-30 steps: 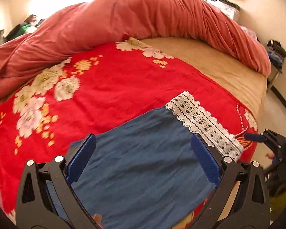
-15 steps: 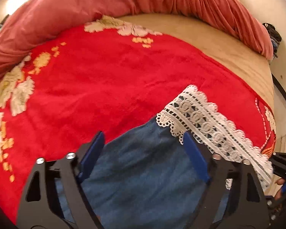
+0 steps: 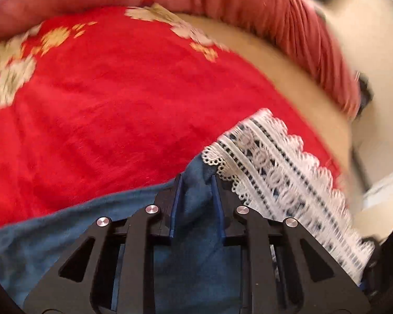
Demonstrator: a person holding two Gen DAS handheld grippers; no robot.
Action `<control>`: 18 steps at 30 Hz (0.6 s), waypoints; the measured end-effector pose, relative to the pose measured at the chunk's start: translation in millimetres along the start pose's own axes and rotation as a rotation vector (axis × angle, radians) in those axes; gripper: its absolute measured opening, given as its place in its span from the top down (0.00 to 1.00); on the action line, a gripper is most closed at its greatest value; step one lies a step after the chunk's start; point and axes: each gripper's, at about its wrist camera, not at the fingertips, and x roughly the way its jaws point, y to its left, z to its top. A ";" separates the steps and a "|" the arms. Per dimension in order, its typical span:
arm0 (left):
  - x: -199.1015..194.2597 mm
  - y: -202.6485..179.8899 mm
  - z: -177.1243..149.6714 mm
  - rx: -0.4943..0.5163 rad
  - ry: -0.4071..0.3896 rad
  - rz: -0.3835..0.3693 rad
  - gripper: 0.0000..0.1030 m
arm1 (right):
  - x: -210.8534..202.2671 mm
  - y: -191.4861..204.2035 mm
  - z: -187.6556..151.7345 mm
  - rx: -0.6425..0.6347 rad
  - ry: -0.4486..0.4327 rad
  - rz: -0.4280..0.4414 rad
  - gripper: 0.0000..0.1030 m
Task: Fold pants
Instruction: 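Close both tools on the white lace hem, then lift the lace hem with both tools and fold it over the pants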
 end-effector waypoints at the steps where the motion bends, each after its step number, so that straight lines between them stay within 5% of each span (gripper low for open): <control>1: -9.0 7.1 0.1 -0.029 -0.019 -0.018 0.86 | 1.2 9.8 5.3 -0.030 -0.002 0.002 0.81; 10: -136.2 99.4 -35.7 -0.218 -0.220 0.057 0.81 | 41.0 104.1 23.9 -0.336 0.064 -0.013 0.81; 18: -167.7 157.5 -104.6 -0.418 -0.257 -0.056 0.69 | 94.9 170.5 -8.8 -0.532 0.205 -0.008 0.81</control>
